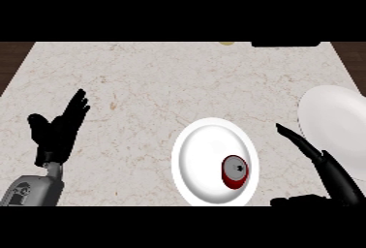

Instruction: Pick the can from the plate and place it in the plate

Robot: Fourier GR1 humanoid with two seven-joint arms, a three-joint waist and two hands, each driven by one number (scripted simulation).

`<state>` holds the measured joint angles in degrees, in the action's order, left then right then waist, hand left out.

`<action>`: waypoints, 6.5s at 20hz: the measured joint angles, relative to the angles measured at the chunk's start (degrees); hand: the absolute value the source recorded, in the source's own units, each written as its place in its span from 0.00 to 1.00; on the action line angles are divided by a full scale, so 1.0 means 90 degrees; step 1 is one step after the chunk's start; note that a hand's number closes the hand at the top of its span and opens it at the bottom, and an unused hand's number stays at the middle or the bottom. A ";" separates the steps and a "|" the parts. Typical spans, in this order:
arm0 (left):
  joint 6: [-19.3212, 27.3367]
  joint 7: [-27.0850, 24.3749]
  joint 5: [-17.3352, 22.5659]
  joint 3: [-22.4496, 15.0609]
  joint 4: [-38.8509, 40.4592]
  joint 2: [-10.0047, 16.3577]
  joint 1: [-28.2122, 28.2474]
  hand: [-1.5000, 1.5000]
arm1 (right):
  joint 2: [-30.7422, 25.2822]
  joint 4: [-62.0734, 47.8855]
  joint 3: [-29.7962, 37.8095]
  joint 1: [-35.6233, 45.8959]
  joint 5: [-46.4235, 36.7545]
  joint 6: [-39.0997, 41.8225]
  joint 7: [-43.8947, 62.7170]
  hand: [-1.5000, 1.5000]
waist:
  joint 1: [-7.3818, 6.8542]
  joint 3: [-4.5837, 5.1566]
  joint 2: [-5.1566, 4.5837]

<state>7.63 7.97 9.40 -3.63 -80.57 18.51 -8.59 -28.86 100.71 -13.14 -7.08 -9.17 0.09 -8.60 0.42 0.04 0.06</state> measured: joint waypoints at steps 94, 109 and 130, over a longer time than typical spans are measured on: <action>-0.0970 0.0310 -0.0922 0.1066 -0.0166 -0.0722 -0.0104 0.50 | 0.1004 0.0317 0.2844 0.0750 -0.3101 -0.0787 0.1376 1.00 | -0.0043 -0.0008 -0.0010; -0.0926 0.0330 -0.1042 0.0963 -0.0247 -0.0908 -0.0078 0.50 | -0.0344 -0.4446 0.3928 0.2285 -0.2554 -0.0213 -0.0535 0.00 | -0.0135 -0.0012 -0.0034; -0.0962 0.0172 -0.1062 0.1104 -0.0113 -0.0893 0.0077 0.50 | -0.0699 -0.5520 0.5153 0.3027 0.0113 0.2227 -0.2411 0.00 | 0.0039 0.0002 0.0029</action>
<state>-1.03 9.52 -0.15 6.30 -81.59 10.47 -7.90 -35.15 51.03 33.24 20.16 -8.15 20.13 -30.31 0.77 0.06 0.33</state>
